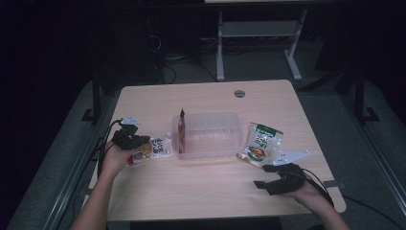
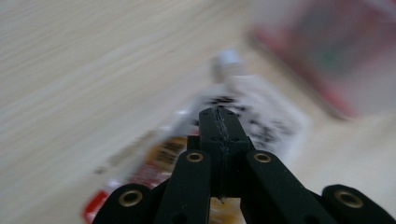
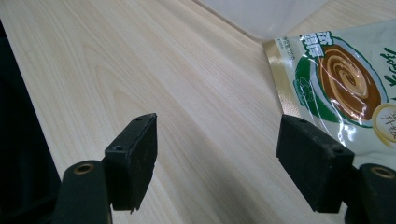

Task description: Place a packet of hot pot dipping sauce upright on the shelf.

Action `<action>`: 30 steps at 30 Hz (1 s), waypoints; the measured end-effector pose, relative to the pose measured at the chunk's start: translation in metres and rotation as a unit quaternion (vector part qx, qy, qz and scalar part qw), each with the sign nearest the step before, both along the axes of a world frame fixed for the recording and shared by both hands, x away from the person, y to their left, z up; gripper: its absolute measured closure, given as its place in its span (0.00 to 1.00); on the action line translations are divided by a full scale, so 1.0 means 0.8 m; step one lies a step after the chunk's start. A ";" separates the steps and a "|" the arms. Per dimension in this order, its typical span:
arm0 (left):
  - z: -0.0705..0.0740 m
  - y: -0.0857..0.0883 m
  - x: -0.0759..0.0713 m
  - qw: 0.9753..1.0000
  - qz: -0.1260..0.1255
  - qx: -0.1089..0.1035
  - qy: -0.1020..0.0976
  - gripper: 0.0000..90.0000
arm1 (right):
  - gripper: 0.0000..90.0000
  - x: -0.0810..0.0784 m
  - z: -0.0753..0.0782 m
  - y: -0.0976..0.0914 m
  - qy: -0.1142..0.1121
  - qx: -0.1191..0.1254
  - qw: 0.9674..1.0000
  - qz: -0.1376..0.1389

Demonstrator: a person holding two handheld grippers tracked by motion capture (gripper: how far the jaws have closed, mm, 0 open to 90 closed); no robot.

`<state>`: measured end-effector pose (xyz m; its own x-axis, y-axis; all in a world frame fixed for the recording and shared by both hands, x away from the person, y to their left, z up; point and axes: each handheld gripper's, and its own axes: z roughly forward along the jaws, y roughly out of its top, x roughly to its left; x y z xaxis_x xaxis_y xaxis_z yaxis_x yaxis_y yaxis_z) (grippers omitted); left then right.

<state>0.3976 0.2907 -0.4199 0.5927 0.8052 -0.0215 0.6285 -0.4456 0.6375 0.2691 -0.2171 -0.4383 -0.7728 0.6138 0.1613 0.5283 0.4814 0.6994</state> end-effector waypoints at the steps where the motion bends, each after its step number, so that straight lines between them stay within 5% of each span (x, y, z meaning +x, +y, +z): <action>1: -0.003 0.001 0.006 1.000 0.006 0.002 0.001 1.00 | 0.32 0.000 0.000 0.000 -0.001 0.000 1.000 0.000; 8: -0.038 0.015 0.042 0.999 0.037 0.008 0.008 1.00 | 0.32 0.001 0.000 -0.001 0.001 0.002 1.000 -0.001; 11: -0.047 0.019 0.045 0.999 0.045 -0.007 0.017 1.00 | 0.32 0.001 0.000 -0.001 -0.003 0.000 1.000 0.002; 19: -0.039 0.015 0.031 0.999 0.021 -0.002 0.032 1.00 | 0.32 0.001 0.000 -0.002 -0.004 0.001 1.000 0.000; 21: -0.036 0.015 0.025 0.999 0.011 -0.017 0.033 1.00 | 0.32 0.000 0.001 -0.001 -0.006 0.001 1.000 0.000; 30: -0.032 0.013 0.002 0.999 -0.014 -0.002 0.033 1.00 | 0.32 0.000 0.002 0.000 -0.002 0.001 1.000 -0.004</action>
